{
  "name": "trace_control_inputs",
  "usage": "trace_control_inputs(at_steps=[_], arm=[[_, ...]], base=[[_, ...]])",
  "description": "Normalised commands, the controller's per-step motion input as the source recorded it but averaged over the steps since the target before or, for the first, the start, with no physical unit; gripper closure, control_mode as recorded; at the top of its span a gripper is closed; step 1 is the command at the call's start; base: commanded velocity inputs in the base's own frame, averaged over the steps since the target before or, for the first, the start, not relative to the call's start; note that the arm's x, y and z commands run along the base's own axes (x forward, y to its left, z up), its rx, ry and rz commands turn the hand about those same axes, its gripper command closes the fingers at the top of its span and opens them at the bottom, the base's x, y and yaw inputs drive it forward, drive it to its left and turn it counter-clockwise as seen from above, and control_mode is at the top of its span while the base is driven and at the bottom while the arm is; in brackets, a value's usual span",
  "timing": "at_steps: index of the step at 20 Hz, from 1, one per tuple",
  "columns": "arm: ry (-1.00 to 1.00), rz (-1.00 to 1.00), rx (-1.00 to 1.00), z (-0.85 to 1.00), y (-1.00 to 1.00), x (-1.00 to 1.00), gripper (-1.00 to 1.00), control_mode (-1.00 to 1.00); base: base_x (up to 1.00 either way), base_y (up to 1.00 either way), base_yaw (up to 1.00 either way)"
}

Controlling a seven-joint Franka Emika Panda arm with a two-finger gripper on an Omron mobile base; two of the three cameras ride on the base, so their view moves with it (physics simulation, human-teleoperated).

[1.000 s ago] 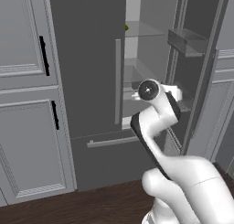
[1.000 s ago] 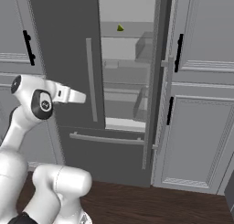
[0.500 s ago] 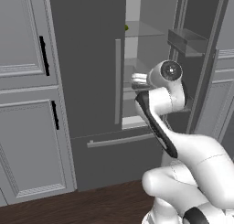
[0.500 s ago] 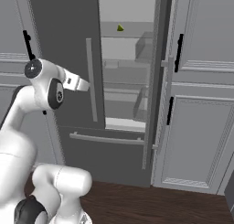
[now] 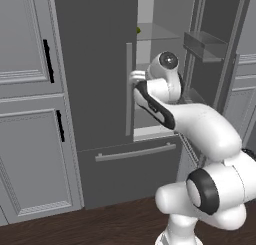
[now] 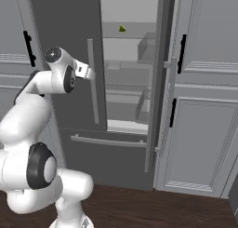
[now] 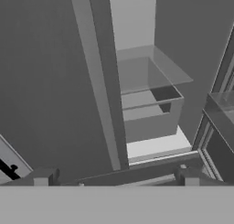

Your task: Grab a lemon wedge from the fridge and one ice cube from the ice bowl, and put them in the glass of lemonade.

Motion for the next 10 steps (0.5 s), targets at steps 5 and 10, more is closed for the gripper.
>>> trace_control_inputs(at_steps=[5, 10], arm=[[0.00, 0.05, 0.00, -0.07, 0.00, 0.85, -1.00, -1.00], [-0.08, 0.07, 0.00, -0.43, 0.06, 0.67, -1.00, -1.00]], base=[[0.00, 0.00, 0.00], [0.00, 0.00, 0.00]])
